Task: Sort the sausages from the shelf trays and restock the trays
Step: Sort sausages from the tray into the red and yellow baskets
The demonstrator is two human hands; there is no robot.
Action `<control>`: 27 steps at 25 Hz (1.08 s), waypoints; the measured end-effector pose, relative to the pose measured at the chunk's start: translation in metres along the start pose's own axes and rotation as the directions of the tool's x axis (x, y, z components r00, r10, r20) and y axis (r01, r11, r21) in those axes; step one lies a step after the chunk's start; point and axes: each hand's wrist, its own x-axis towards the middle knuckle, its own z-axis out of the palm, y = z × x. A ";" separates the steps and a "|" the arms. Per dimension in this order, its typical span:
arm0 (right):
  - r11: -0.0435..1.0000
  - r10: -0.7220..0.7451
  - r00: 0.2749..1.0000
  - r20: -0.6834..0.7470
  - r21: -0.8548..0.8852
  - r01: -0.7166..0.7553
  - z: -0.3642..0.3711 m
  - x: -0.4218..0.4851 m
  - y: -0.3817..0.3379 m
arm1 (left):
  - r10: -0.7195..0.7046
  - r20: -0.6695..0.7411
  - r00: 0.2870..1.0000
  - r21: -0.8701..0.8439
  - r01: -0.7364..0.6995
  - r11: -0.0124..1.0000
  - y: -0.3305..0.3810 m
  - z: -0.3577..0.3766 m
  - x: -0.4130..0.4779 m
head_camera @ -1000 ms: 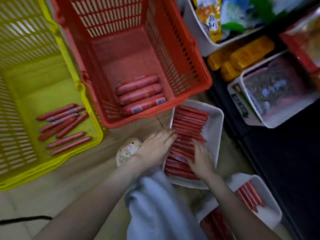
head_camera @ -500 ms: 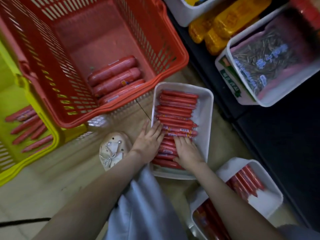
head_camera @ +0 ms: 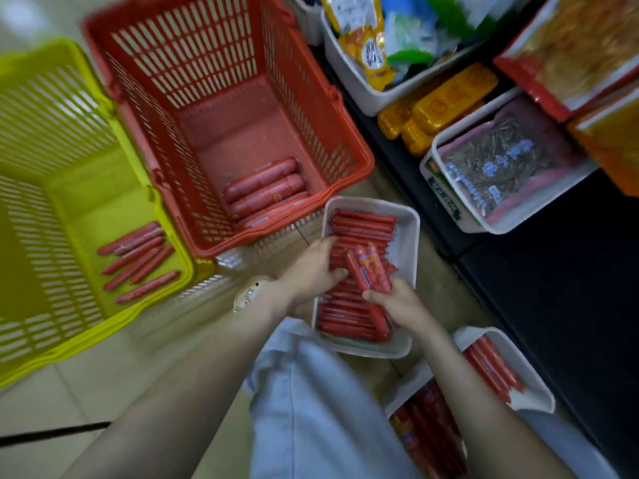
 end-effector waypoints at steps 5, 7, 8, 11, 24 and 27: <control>0.861 -0.146 0.986 0.086 0.501 0.084 -0.015 -0.087 -0.102 | 0.028 0.176 0.984 -0.562 0.077 0.824 0.073 -0.063 -0.069; 0.805 -0.259 0.962 0.084 0.570 0.167 -0.016 -0.126 -0.140 | 0.084 0.154 0.985 -0.667 0.041 0.744 0.098 -0.076 -0.100; 0.777 -0.295 0.952 0.076 0.599 0.193 -0.015 -0.146 -0.155 | 0.102 0.131 0.986 -0.702 0.019 0.712 0.108 -0.081 -0.116; 0.713 -0.364 0.931 0.038 0.654 0.253 -0.007 -0.199 -0.188 | 0.161 0.032 0.986 -0.777 -0.077 0.625 0.129 -0.094 -0.168; 0.756 -0.482 0.824 0.298 0.616 0.219 0.092 -0.317 -0.223 | 0.033 -0.314 0.949 -0.779 -0.277 0.562 0.085 -0.118 -0.335; 0.764 -0.518 0.776 0.359 0.602 0.232 0.121 -0.327 -0.232 | 0.007 -0.394 0.919 -0.777 -0.337 0.532 0.068 -0.124 -0.360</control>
